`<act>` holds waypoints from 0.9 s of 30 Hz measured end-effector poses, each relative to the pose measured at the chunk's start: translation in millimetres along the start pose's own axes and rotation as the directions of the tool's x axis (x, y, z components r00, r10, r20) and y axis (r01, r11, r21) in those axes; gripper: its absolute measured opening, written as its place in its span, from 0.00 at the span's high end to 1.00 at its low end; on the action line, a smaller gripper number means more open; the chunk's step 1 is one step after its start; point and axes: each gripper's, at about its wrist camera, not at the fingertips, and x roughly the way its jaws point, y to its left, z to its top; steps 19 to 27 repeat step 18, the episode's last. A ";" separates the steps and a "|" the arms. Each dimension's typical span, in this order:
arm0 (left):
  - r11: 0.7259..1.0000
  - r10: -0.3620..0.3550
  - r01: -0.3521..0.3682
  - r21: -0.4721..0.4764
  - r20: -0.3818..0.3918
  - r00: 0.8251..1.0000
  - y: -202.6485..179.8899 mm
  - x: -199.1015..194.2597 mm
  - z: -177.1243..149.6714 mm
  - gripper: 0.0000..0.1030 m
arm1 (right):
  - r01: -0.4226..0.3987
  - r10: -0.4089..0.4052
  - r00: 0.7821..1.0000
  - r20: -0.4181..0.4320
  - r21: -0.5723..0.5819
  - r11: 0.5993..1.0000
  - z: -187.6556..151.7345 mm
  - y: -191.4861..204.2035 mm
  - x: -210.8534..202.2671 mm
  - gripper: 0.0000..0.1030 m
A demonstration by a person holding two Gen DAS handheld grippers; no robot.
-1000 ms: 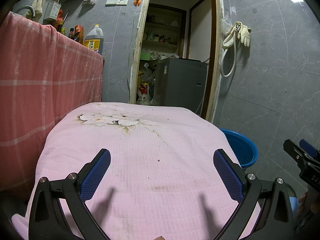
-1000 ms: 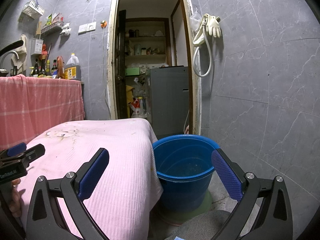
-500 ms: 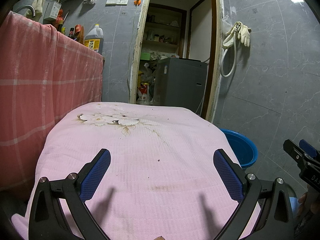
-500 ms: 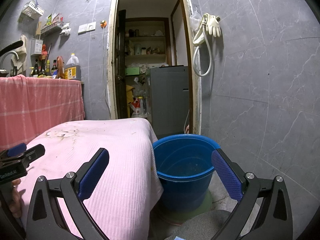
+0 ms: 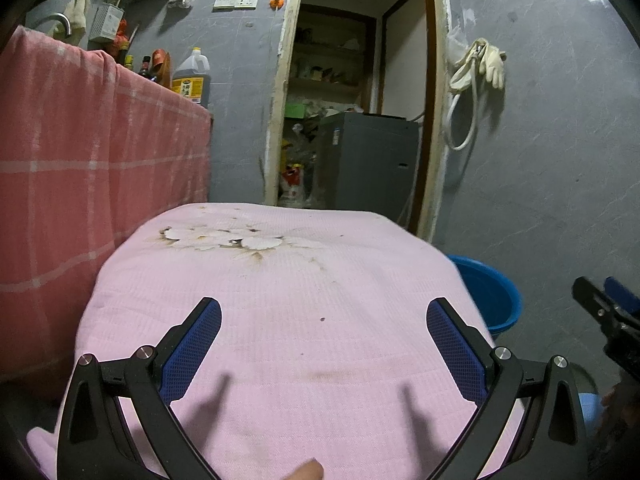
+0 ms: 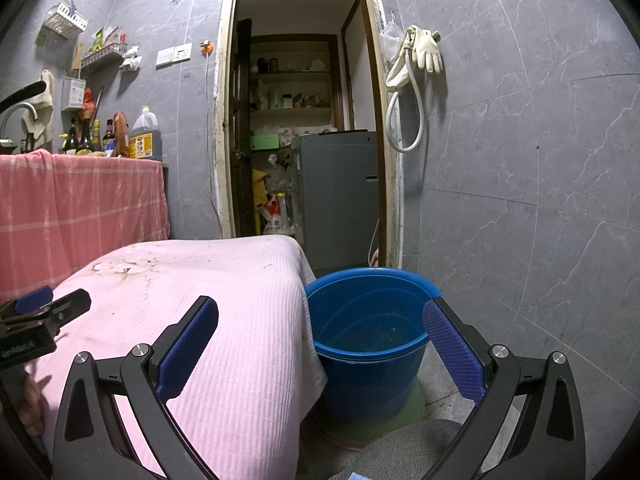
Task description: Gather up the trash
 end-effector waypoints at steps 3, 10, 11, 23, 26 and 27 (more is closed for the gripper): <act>1.000 0.021 -0.021 0.014 -0.003 1.000 -1.6 0.9 -1.4 0.02 | 0.000 0.000 1.000 0.000 0.000 1.000 0.1 0.1 -0.2 0.00; 0.999 0.023 -0.023 0.033 -0.008 1.000 -3.5 3.3 -4.7 0.02 | 0.000 0.000 1.000 -0.001 0.000 1.000 0.1 1.3 -0.8 0.00; 0.999 0.026 -0.025 0.034 -0.009 1.000 -3.3 3.3 -4.5 0.02 | 0.000 0.000 1.000 -0.001 0.000 1.000 0.2 1.4 -0.7 0.00; 0.999 0.023 -0.023 0.033 -0.023 0.999 -4.5 4.8 -5.5 0.02 | -0.001 0.001 1.000 -0.004 -0.001 1.000 -0.8 2.6 -1.1 0.00; 0.999 0.023 -0.023 0.033 -0.023 0.999 -4.5 4.8 -5.5 0.02 | -0.001 0.001 1.000 -0.004 -0.001 1.000 -0.8 2.6 -1.1 0.00; 0.999 0.023 -0.023 0.033 -0.023 0.999 -4.5 4.8 -5.5 0.02 | -0.001 0.001 1.000 -0.004 -0.001 1.000 -0.8 2.6 -1.1 0.00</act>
